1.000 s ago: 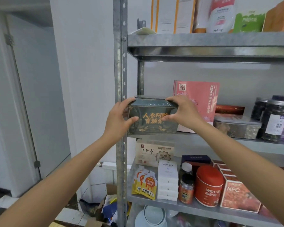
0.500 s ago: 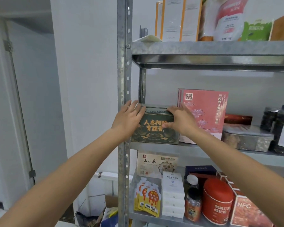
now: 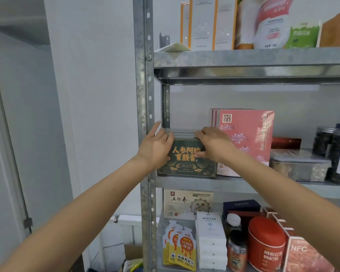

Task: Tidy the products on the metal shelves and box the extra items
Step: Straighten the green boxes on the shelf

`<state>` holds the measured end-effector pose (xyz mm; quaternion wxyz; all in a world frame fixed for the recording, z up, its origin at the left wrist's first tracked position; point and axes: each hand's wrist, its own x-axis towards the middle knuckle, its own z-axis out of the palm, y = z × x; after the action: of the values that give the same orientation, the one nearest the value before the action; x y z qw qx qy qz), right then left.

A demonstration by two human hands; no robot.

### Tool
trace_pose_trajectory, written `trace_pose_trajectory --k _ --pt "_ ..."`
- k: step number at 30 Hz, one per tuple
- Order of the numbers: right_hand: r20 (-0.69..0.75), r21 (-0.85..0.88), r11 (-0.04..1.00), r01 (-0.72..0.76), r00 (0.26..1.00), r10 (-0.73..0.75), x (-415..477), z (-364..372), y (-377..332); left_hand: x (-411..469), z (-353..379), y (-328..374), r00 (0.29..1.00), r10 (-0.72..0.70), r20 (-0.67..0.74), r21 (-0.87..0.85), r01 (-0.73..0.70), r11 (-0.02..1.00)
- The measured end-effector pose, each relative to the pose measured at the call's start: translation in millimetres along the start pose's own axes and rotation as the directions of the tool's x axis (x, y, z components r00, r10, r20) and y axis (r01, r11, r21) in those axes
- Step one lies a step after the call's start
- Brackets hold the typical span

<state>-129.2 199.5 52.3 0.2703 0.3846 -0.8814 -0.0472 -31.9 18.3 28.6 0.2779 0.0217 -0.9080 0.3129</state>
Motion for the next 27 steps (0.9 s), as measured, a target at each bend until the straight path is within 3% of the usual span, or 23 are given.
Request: trace_pose_trajectory --k 4,6,14,19,21,23,26,27 --pt "0.174 0.138 0.990 -0.016 0.985 -0.008 9.3 -2.9 -2.1 12.1 -6.2 -2.1 0.991 0.001 0.133 0.000 -0.001 1.000" --pt "0.191 0.160 0.987 -0.033 0.982 0.002 11.7 0.2 -2.9 15.1 -7.0 -2.5 0.984 -0.009 0.178 -0.048 0.018 0.999" --pt "0.252 0.093 0.996 0.011 0.967 -0.034 25.9 -9.0 -0.4 11.4 -5.3 -7.2 0.997 -0.039 0.072 -0.207 0.053 0.977" --pt "0.267 0.371 0.929 -0.006 0.958 -0.101 37.9 -11.2 -5.3 3.7 -3.9 -7.4 0.993 -0.121 -0.002 -0.382 0.111 0.917" --pt "0.245 0.431 0.902 0.005 0.962 -0.122 37.4 -11.7 -1.9 -7.6 -0.2 -1.8 0.972 -0.210 -0.103 -0.570 0.115 0.814" --pt "0.241 0.469 0.883 0.035 0.956 -0.166 34.5 -13.7 3.3 -24.1 4.4 10.7 0.918 -0.345 -0.196 -0.768 0.075 0.636" --pt "0.251 0.552 0.832 0.050 0.942 -0.223 28.3 -16.0 9.7 -46.5 9.6 33.7 0.854 -0.519 -0.042 -0.967 0.097 0.237" --pt "0.250 0.572 0.818 0.051 0.940 -0.233 26.5 -15.9 11.3 -50.6 11.2 40.9 0.843 -0.537 0.035 -0.979 0.138 0.152"
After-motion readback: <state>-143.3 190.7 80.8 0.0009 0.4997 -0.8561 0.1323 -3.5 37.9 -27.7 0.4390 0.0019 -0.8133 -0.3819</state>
